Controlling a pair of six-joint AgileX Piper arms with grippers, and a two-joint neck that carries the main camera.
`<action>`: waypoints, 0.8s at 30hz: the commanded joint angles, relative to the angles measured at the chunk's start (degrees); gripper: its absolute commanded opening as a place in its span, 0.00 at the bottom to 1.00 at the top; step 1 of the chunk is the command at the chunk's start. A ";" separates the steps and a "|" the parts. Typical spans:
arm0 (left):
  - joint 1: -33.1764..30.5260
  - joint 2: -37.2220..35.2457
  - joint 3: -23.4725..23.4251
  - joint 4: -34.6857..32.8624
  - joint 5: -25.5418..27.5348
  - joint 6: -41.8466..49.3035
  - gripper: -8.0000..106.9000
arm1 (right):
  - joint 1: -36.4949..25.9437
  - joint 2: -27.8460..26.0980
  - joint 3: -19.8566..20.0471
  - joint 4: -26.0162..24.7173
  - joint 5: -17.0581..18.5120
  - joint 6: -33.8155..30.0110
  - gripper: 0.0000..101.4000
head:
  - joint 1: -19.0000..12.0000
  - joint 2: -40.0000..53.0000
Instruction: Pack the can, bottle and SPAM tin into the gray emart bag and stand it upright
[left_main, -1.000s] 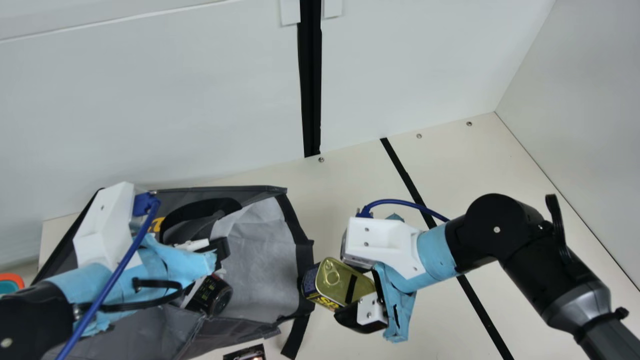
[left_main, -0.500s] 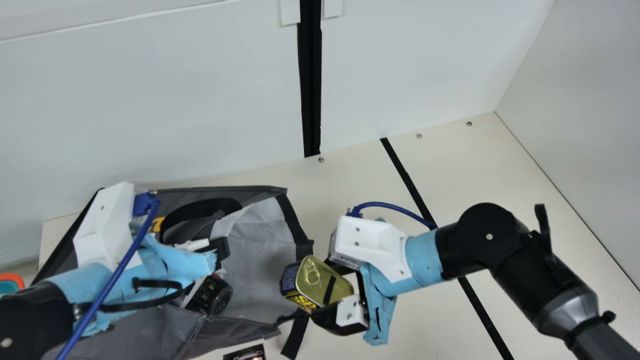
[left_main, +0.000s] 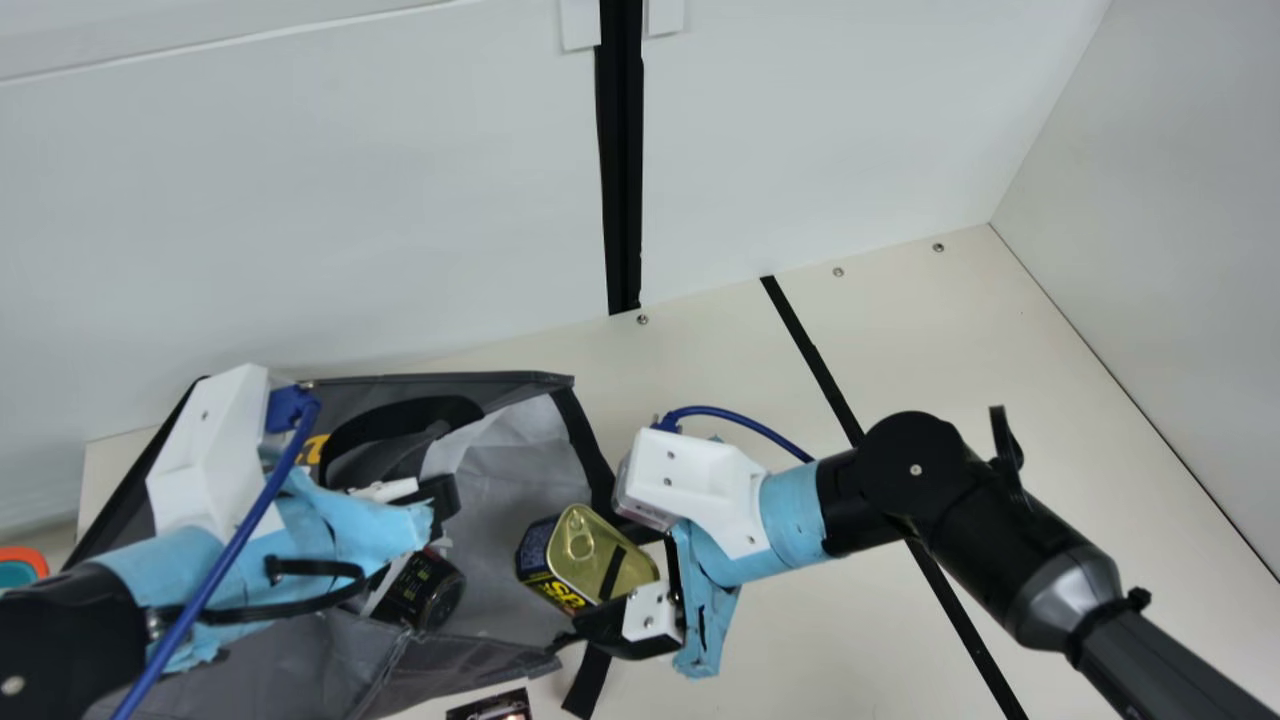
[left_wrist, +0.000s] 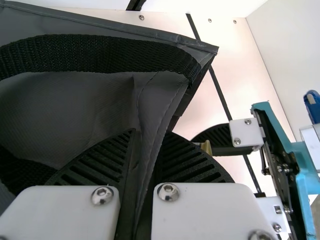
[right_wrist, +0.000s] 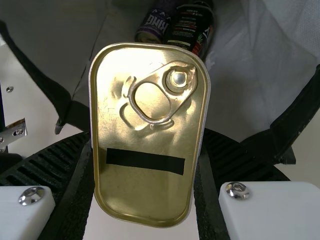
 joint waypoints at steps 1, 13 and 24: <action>0.00 0.00 0.00 0.00 0.00 0.00 0.00 | 0.41 0.86 -0.37 0.36 -0.53 -0.35 0.00 | -1.30 -0.05; 0.00 0.00 0.00 0.00 0.00 0.00 0.00 | 3.49 7.12 -3.30 3.21 -3.70 -2.03 0.00 | -1.30 -0.05; 0.00 0.00 0.00 0.00 0.00 0.00 0.00 | 6.30 13.26 -7.30 4.86 -5.55 -2.70 0.00 | -1.30 -0.05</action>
